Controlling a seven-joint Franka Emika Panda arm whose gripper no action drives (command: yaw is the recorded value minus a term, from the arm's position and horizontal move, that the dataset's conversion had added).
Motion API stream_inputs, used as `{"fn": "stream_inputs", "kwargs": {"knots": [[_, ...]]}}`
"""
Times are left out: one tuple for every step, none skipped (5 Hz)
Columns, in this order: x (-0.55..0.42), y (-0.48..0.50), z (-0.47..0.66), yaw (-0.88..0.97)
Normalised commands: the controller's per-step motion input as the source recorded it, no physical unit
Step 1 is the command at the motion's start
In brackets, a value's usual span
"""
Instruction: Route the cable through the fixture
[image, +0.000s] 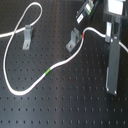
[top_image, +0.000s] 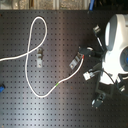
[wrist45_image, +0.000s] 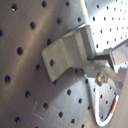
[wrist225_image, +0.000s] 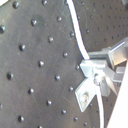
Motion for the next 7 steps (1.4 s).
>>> {"fn": "stream_inputs", "kwargs": {"knots": [[-0.124, -0.08, -0.35, 0.01], [-0.122, -0.118, -0.28, 0.01], [-0.138, -0.213, -0.3, 0.01], [-0.136, -0.201, -0.31, 0.01], [-0.03, -0.105, -0.06, 0.03], [0.172, -0.535, 0.0, 0.0], [0.127, -0.453, 0.0, -0.01]]}}
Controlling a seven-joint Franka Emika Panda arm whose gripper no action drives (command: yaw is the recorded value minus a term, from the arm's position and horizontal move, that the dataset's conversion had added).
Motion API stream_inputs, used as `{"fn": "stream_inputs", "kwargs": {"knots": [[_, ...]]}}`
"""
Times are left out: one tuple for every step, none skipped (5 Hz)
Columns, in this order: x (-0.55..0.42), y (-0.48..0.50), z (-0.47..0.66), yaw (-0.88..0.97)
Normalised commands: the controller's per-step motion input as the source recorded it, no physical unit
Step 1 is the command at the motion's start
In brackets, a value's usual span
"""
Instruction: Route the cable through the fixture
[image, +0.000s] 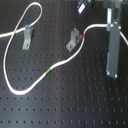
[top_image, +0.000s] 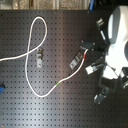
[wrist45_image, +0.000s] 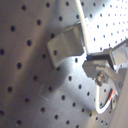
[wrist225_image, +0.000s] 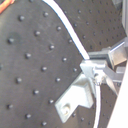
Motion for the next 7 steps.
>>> {"fn": "stream_inputs", "kwargs": {"knots": [[-0.01, 0.003, 0.0, 0.0], [-0.106, -0.009, -0.41, 0.07], [-0.053, -0.069, -0.46, 0.06], [-0.01, 0.057, 0.28, 0.0], [-0.283, 0.284, 0.44, 0.02], [-0.256, 0.303, 0.55, 0.03], [-0.215, 0.287, 0.68, 0.02]]}}
